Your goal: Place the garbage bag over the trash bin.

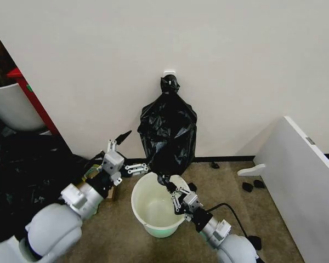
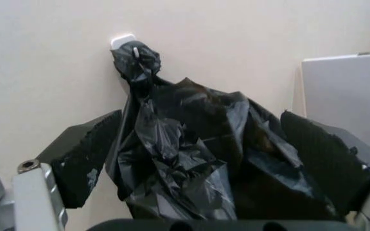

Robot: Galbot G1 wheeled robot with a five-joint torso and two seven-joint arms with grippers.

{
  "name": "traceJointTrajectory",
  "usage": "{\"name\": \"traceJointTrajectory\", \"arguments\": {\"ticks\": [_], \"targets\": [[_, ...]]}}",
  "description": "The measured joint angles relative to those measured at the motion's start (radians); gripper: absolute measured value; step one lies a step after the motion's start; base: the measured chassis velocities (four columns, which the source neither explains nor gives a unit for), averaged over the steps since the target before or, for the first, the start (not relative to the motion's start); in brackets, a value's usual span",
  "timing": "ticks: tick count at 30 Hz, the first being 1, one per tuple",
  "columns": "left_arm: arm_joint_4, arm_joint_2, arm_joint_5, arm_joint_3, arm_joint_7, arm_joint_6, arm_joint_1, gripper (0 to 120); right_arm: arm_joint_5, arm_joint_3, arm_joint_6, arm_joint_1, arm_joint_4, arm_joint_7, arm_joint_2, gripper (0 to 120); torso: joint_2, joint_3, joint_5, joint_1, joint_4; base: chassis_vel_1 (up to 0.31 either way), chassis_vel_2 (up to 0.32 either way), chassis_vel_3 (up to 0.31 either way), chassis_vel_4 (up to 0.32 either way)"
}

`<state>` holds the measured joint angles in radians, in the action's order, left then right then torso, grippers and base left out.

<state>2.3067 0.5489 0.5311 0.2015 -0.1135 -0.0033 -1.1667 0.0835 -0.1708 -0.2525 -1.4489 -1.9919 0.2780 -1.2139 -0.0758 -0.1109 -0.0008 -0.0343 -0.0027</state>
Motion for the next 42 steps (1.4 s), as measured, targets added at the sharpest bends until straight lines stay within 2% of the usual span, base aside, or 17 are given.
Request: {"name": "traceJointTrajectory", "arguments": {"ticks": [2, 4, 5, 8, 10, 12, 15, 16, 17, 20, 21, 23, 24, 28, 35, 40, 42], "targets": [[-0.027, -0.017, 0.035, -0.076, -0.008, 0.022, 0.102, 98, 0.000, -0.008, -0.002, 0.001, 0.000, 0.000, 0.000, 0, 0.000, 0.000, 0.0002, 0.000, -0.0001, 0.000, 0.000, 0.000, 0.000], [-0.030, -0.018, 0.038, -0.083, -0.009, 0.024, 0.111, 98, 0.000, -0.009, -0.002, 0.001, 0.000, 0.000, 0.000, 0, 0.000, 0.000, 0.0002, 0.000, -0.0001, 0.000, 0.000, 0.000, 0.000], [-0.053, -0.022, 0.069, -0.143, -0.018, 0.044, 0.178, 98, 0.000, -0.016, -0.004, 0.001, -0.001, 0.000, 0.001, 0, 0.000, 0.000, 0.0002, 0.000, 0.0000, 0.000, 0.000, 0.000, 0.000], [-0.077, -0.021, 0.081, -0.192, -0.022, 0.057, 0.227, 98, 0.000, -0.023, -0.005, 0.001, -0.002, 0.000, 0.002, 0, 0.000, 0.000, 0.0000, 0.000, 0.0004, 0.000, 0.000, 0.000, 0.000], [-0.109, -0.016, 0.092, -0.266, -0.021, 0.077, 0.310, 98, 0.001, -0.030, -0.008, 0.002, -0.003, 0.000, 0.004, 0, 0.000, 0.000, -0.0001, 0.000, 0.0003, 0.000, 0.000, 0.000, 0.000], [-0.114, -0.015, 0.093, -0.278, -0.021, 0.082, 0.326, 98, 0.001, -0.031, -0.008, 0.002, -0.003, 0.000, 0.004, 0, 0.000, 0.000, 0.0000, 0.000, 0.0002, 0.000, 0.000, 0.000, 0.000], [-0.146, -0.024, 0.092, -0.386, 0.010, 0.121, 0.472, 98, -0.015, -0.039, -0.019, 0.002, 0.000, 0.000, 0.002, 0, 0.000, 0.000, 0.0000, 0.000, 0.0003, 0.000, 0.000, 0.000, 0.000], [-0.150, -0.030, 0.102, -0.454, 0.020, 0.153, 0.548, 99, -0.021, -0.042, -0.024, 0.002, 0.001, 0.001, 0.001, 0, 0.000, 0.000, 0.0002, 0.000, 0.0003, 0.000, 0.000, 0.000, 0.000], [-0.150, -0.030, 0.102, -0.454, 0.020, 0.153, 0.548, 99, -0.021, -0.042, -0.024, 0.002, 0.001, 0.001, 0.001, 0, 0.000, 0.000, 0.0002, 0.000, 0.0003, 0.000, 0.000, 0.000, 0.000], [-0.162, -0.036, 0.150, -0.608, 0.041, 0.242, 0.725, 99, -0.026, -0.049, -0.032, 0.000, 0.002, 0.002, -0.001, 0, 0.000, 0.000, 0.0001, 0.000, 0.0001, 0.000, 0.000, 0.000, 0.000], [-0.162, -0.036, 0.150, -0.608, 0.041, 0.242, 0.725, 99, -0.026, -0.049, -0.032, 0.000, 0.002, 0.002, -0.001, 0, 0.000, 0.000, 0.0001, 0.000, 0.0001, 0.000, 0.000, 0.000, 0.000], [-0.172, -0.024, 0.207, -0.683, 0.050, 0.308, 0.851, 98, -0.027, -0.058, -0.035, 0.000, 0.002, 0.003, -0.001, 0, 0.000, 0.000, 0.0004, 0.000, 0.0000, 0.000, 0.000, 0.000, 0.000], [-0.172, -0.024, 0.207, -0.683, 0.050, 0.308, 0.851, 98, -0.027, -0.058, -0.035, 0.000, 0.002, 0.003, -0.001, 0, 0.000, 0.000, 0.0004, 0.000, 0.0000, 0.000, 0.000, 0.000, 0.000], [-0.174, -0.011, 0.245, -0.742, 0.060, 0.408, 0.958, 97, -0.026, -0.071, -0.039, -0.003, -0.005, 0.003, 0.002, 0, 0.000, 0.000, 0.0005, 0.000, 0.0001, 0.000, 0.000, 0.000, 0.000], [-0.193, 0.027, 0.242, -0.781, 0.058, 0.547, 1.010, 95, -0.019, -0.080, -0.043, -0.005, -0.008, 0.003, 0.002, 0, 0.000, 0.000, 0.0002, 0.000, 0.0002, 0.000, 0.000, 0.000, 0.000], [-0.229, 0.066, 0.253, -0.789, 0.056, 0.580, 1.023, 94, -0.015, -0.083, -0.044, -0.005, -0.013, 0.004, 0.002, 0, 0.000, 0.000, 0.0000, 0.000, 0.0003, 0.000, 0.000, 0.000, 0.000], [-0.253, 0.091, 0.259, -0.823, 0.063, 0.586, 1.056, 94, -0.012, -0.084, -0.044, -0.004, -0.015, 0.004, 0.003, 0, 0.000, 0.000, 0.0001, 0.000, 0.0003, 0.000, 0.000, 0.000, 0.000]]}}
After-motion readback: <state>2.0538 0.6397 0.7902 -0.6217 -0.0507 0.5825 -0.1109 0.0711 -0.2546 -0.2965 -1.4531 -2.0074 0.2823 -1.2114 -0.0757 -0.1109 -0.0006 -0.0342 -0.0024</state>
